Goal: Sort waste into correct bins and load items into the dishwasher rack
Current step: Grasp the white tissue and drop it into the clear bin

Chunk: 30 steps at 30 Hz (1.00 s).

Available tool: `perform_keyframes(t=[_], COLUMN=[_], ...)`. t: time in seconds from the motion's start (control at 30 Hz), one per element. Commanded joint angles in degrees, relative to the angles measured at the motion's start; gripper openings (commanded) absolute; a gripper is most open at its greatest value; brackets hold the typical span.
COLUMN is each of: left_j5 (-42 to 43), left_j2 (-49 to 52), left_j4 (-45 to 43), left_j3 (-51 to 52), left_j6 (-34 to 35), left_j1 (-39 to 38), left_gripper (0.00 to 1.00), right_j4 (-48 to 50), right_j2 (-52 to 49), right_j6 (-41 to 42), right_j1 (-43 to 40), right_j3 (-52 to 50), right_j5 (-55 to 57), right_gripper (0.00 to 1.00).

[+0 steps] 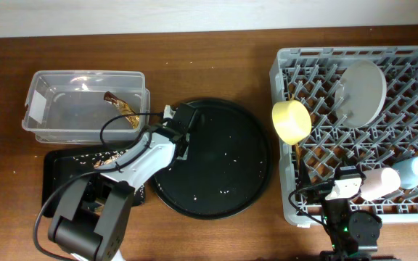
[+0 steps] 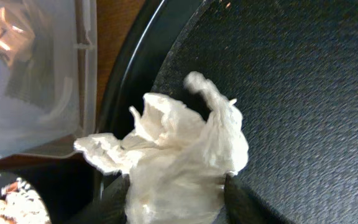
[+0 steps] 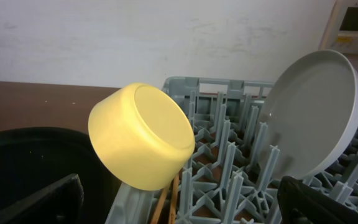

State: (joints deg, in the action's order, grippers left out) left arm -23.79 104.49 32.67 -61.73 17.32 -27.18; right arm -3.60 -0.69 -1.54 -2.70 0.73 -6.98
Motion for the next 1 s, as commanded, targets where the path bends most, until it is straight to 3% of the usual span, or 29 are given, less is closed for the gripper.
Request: perform_keyframes(t=[0.0,0.07,0.13,0.17,0.23,0.33,0.37,0.4,0.43,0.47,0.6,0.8,0.9,0.97], left_j5=[2.25,5.14,5.84,5.81,3.54,1.49,1.6,3.26,6.75,8.39,14.82,37.05,37.24,30.47], left_j2=[-0.24,-1.53,-7.74,-9.07,-12.81,-8.26,-5.22,-3.26,-3.5,-4.26,-14.84,-31.43,-35.26,-36.39], left_j4=[-0.35,4.87,17.42,19.15,18.73,16.35,14.71,13.94,14.38,16.85,38.03,48.46,53.48,50.51], left_j3=[0.28,-3.08,-15.52,-18.18,-22.38,-22.32,-22.32,-22.32,-22.84,-24.81,-43.8,-44.06,-44.06,-44.06], left_j6=[-1.18,-1.16,-1.18,-1.2,-2.93,-3.98,-3.96,-3.98,-3.98,-3.96,-3.93,-3.93,-3.96,-4.07], left_j1=[0.24,0.37,0.48,0.72,2.89,12.04,15.13,17.16,19.15,19.67,18.36,13.9,13.35,12.92], left_gripper=[0.03,0.0,0.0,0.0,0.0,0.0,0.06,0.35,0.79,0.99,0.99,0.99,0.99,0.99], right_j4=[-0.04,-0.04,-0.04,-0.04,-0.04,-0.04,-0.04,-0.04,-0.04,-0.04,-0.04,-0.04,-0.04,-0.04], right_j2=[0.33,0.33,0.33,0.33,0.33,0.33,0.33,0.33,0.33,0.33,0.33,0.33,0.33,0.33], right_j6=[0.04,0.04,0.04,0.04,0.04,0.04,0.04,0.04,0.04,0.04,0.04,0.04,0.04,0.04], right_j1=[-0.28,-0.28,-0.28,-0.28,-0.28,-0.28,-0.28,-0.28,-0.28,-0.28,-0.28,-0.28,-0.28,-0.28], right_j3=[-0.42,-0.42,-0.42,-0.42,-0.42,-0.42,-0.42,-0.42,-0.42,-0.42,-0.42,-0.42,-0.42,-0.42], right_j5=[-0.09,-0.09,-0.09,-0.09,-0.09,-0.09,-0.09,-0.09,-0.09,-0.09,-0.09,-0.09,-0.09,-0.09], right_gripper=[0.98,0.98,0.98,0.98,0.98,0.98,0.98,0.98,0.98,0.98,0.98,0.98,0.98,0.98])
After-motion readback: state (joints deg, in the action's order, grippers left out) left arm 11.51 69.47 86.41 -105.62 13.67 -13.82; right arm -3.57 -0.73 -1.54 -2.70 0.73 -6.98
